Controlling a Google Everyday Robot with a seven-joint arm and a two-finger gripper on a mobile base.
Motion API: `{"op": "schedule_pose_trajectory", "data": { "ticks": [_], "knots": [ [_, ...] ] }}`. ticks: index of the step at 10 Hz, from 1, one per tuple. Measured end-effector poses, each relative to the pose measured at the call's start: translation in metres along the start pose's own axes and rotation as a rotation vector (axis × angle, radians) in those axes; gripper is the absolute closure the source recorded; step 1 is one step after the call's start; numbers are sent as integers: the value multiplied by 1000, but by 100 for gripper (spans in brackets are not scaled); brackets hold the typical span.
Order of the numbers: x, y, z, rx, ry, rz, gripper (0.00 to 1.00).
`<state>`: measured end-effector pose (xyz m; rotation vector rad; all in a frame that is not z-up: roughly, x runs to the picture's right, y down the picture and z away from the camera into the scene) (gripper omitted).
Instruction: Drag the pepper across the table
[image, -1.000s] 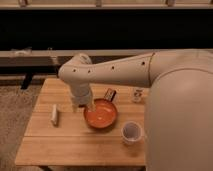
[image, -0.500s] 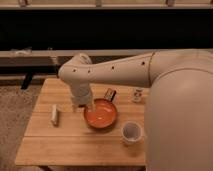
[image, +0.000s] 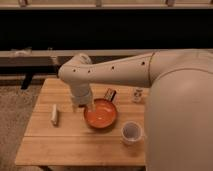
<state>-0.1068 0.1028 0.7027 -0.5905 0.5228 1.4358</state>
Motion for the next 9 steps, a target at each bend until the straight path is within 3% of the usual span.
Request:
{"op": "schedule_pose_trajectory", "data": {
  "ticks": [6, 9],
  "knots": [
    [-4, -1, 3, 11, 7, -28, 35],
    [-45, -8, 13, 40, 7, -131, 35]
  ]
}}
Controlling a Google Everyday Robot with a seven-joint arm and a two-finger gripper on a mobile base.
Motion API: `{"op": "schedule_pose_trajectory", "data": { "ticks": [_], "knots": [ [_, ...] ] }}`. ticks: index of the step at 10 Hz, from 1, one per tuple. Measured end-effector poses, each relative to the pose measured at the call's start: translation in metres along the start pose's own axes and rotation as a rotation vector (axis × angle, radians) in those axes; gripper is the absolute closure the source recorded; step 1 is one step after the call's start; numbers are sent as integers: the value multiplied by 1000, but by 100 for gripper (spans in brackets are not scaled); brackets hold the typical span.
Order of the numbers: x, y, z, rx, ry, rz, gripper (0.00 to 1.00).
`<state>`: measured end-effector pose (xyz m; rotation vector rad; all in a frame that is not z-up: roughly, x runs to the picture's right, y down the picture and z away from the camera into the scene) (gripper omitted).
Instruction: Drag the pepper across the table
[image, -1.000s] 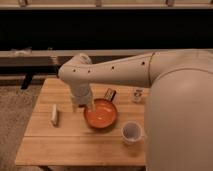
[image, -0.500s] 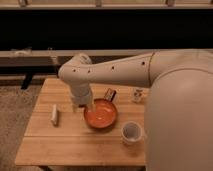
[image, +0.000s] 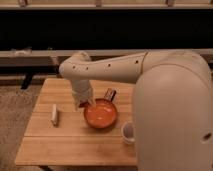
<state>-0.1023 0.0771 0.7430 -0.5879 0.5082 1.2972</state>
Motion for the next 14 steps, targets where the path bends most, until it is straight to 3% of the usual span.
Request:
{"op": "schedule_pose_trajectory", "data": {
  "ticks": [2, 4, 6, 9, 14],
  "knots": [
    [-52, -14, 9, 27, -15, -115, 35],
    [-95, -4, 22, 28, -10, -260, 35],
    [-122, 14, 36, 18, 1, -396, 35],
    [-130, 42, 56, 7, 48, -572, 35],
    [-120, 56, 91, 26, 132, -626, 35]
  ]
}}
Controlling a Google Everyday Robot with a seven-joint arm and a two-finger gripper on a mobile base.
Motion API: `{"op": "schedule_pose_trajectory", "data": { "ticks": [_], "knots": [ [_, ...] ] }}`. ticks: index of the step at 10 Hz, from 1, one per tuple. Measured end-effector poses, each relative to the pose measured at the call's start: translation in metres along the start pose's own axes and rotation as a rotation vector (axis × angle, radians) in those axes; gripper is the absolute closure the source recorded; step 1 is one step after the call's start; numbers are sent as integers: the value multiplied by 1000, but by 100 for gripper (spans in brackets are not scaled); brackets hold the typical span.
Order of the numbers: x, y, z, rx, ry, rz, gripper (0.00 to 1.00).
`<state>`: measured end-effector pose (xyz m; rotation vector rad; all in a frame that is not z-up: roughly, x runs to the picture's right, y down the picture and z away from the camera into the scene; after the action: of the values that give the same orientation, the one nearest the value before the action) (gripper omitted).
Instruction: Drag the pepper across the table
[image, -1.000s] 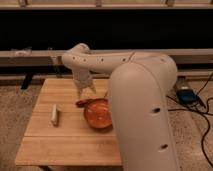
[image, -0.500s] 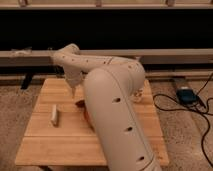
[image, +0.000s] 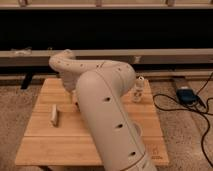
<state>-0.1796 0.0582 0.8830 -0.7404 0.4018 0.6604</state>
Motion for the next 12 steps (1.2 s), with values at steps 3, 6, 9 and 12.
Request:
{"op": "schedule_pose_trajectory", "data": {
  "ticks": [3, 6, 9, 12],
  "knots": [
    [-4, 7, 19, 9, 45, -10, 35],
    [-5, 3, 31, 36, 74, 10, 35],
    [-3, -4, 40, 75, 99, 20, 35],
    [1, -11, 48, 113, 120, 17, 35]
  ]
}}
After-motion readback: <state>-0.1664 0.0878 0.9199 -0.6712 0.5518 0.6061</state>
